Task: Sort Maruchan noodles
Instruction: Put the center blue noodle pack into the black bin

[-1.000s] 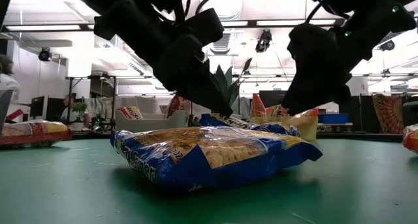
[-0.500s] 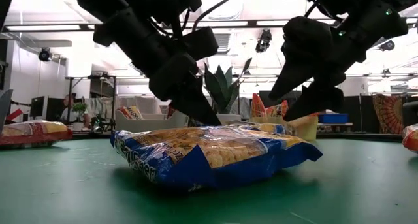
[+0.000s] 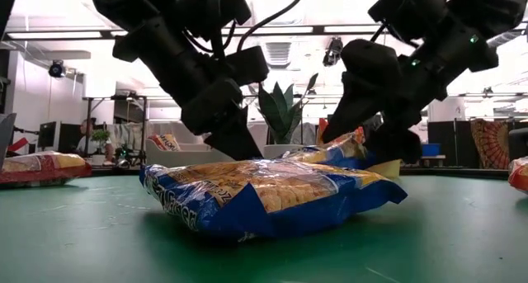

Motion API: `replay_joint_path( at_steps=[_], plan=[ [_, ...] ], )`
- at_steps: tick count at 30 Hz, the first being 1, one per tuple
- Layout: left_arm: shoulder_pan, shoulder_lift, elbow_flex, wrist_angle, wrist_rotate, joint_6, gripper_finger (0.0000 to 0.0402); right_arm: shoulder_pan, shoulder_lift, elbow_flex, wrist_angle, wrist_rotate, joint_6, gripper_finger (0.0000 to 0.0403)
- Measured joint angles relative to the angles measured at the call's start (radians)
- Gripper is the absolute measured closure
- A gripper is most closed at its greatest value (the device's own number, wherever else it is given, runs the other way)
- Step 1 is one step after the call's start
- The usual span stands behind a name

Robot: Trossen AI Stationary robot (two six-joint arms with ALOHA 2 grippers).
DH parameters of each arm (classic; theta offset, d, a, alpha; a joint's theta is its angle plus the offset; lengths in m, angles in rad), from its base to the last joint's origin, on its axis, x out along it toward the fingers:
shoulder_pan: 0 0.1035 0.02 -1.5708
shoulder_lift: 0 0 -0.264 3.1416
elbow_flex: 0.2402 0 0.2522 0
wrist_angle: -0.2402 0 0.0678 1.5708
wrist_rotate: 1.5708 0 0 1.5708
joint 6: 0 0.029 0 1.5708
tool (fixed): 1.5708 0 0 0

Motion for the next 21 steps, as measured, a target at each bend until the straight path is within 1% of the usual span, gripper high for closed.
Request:
replay_joint_path(
  at_steps=[4,8,10,13,17,21],
  plan=[
    [0.004,0.000,-0.010,-0.001,0.000,-0.007,0.0363,-0.013,0.056,-0.001,0.074,-0.044,0.000,0.0071],
    [0.007,0.000,-0.015,0.003,0.000,-0.011,0.0363,-0.027,0.117,-0.001,0.205,-0.104,0.000,0.0070],
    [0.008,0.000,-0.017,0.006,0.000,-0.011,0.0363,-0.035,0.150,0.000,0.277,-0.132,0.008,0.0073],
    [0.009,0.000,-0.017,0.009,0.000,-0.011,0.0363,-0.047,0.184,0.002,0.319,-0.154,0.014,0.0082],
    [0.009,0.000,-0.017,0.015,0.000,-0.010,0.0363,-0.056,0.201,0.005,0.326,-0.153,0.019,0.0112],
    [0.009,0.000,-0.017,0.019,0.000,-0.006,0.0363,-0.059,0.199,0.005,0.324,-0.156,0.011,0.0162]
  ],
)
